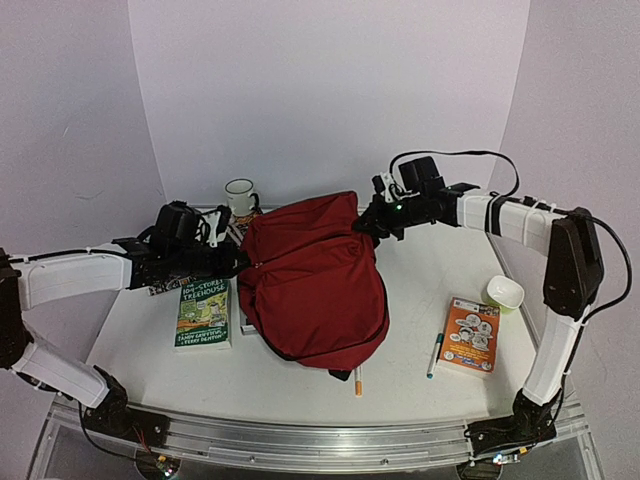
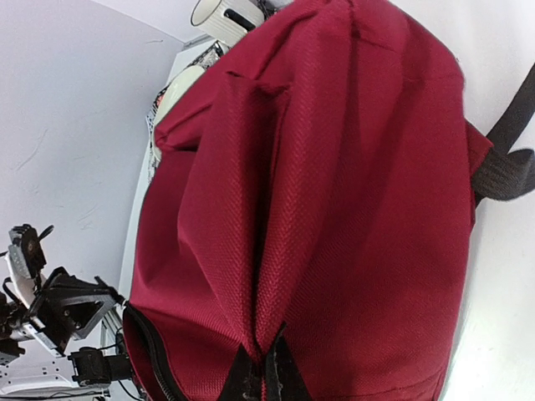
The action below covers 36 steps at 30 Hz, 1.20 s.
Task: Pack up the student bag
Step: Unzip the lower front pocket of the student bag.
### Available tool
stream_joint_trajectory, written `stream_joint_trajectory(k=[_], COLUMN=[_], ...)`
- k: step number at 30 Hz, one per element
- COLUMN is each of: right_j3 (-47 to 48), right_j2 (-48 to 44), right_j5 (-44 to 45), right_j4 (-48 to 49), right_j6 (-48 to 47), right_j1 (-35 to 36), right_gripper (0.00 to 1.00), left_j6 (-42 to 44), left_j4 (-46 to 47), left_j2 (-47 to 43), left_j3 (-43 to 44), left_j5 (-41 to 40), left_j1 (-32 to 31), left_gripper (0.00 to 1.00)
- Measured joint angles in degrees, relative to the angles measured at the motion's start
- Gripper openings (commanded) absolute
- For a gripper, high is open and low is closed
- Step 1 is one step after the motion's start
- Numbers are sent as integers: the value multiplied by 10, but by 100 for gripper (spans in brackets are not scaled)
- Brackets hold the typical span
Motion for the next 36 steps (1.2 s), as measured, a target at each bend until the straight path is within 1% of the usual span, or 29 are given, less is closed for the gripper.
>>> stream_joint_trajectory(k=[7,9,11,13,16,19,21,26,29,33,36], right_j3=[56,82,107,128,146,133,95,-6,-51,-98,-123], right_j2=[64,79,91,97,97,89,69,-4,-53,-104,-120], right_j5=[-2,-1,5,19,42,61,77,113,138,178,203], right_j4=[-35,-49,-60,-64,-60,-52,-53,-65,-67,-68,-62], right_j6=[-29,-37,-47,-53,-64,-64,-65,-64,-59,-52,-46], right_j1=[-2,-2,-2,-4,-15,-22,-23,5,35,76,104], right_gripper=[3,7,20,40,53,63,68,78,84,90,95], left_j6=[13,15,17,17,13,9,8,28,53,94,127], left_j4=[-21,-24,-24,-23,-23,-23,-24,-38,-69,-117,-143], left_j2=[-4,-4,-4,-3,3,22,33,33,31,31,43], left_j3=[-3,1,9,16,19,19,19,20,27,73,123], left_j5=[39,53,68,79,83,82,79,50,17,-24,-44], left_j1=[-17,-19,-23,-28,-35,-37,-37,-37,-38,-37,-37], left_gripper=[0,0,0,0,4,12,19,52,65,74,77])
